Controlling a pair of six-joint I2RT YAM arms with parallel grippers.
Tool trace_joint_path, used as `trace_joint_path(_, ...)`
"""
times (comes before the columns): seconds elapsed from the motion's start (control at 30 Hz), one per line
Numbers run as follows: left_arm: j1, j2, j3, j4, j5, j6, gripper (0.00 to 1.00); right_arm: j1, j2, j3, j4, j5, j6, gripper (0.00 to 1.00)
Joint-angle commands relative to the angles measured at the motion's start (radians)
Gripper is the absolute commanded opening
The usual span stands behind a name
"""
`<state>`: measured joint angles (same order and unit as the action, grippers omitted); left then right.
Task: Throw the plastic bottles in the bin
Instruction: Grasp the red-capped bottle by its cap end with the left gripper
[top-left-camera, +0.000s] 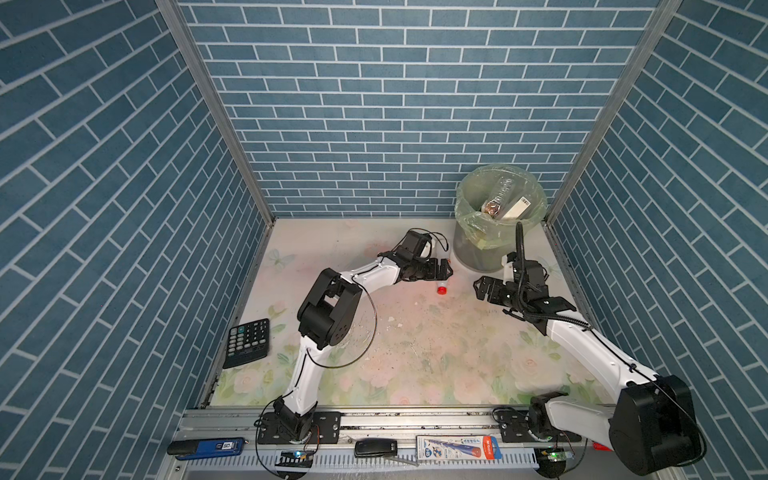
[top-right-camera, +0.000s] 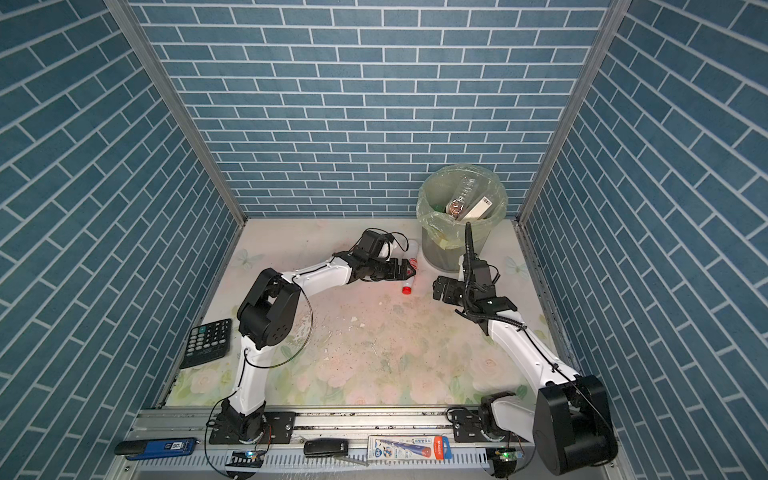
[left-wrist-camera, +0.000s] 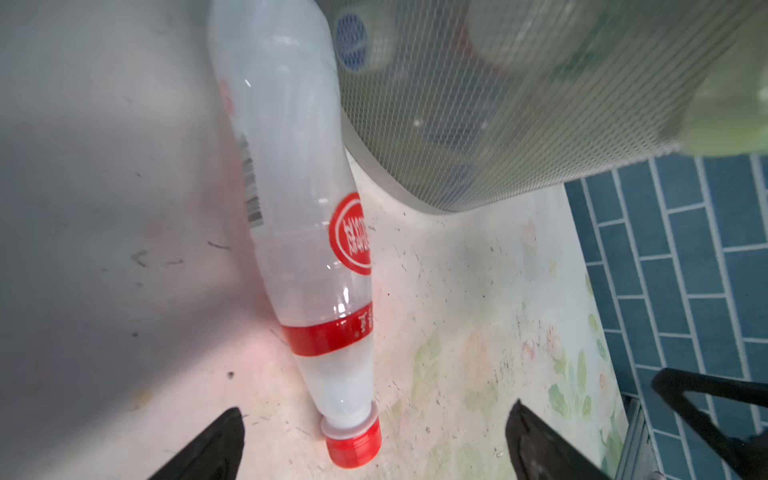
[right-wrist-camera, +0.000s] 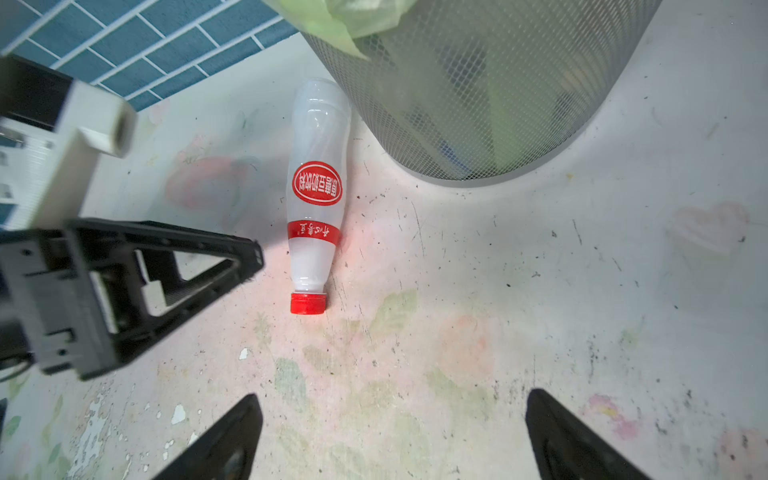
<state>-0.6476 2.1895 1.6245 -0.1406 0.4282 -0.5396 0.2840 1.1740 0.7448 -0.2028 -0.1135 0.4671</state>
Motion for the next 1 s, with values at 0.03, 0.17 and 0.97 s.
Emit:
trace_joint_path(0.03,-0.020,0.066,0.059,-0.040,-0.035,0.041,0.99,-0.026,-0.028,-0.036,-0.015,-0.031,0.014,0.99)
trace_joint_path(0.17,-0.044,0.106,0.099,-0.068,-0.086,0.068,0.95,-0.044,-0.036,-0.039,-0.011,-0.052,0.021,0.99)
trace_joint_path(0.97,-0.083,0.216,0.188,-0.189,-0.253,0.087,0.31,-0.076,-0.017,-0.028,0.013,-0.106,0.047,0.98)
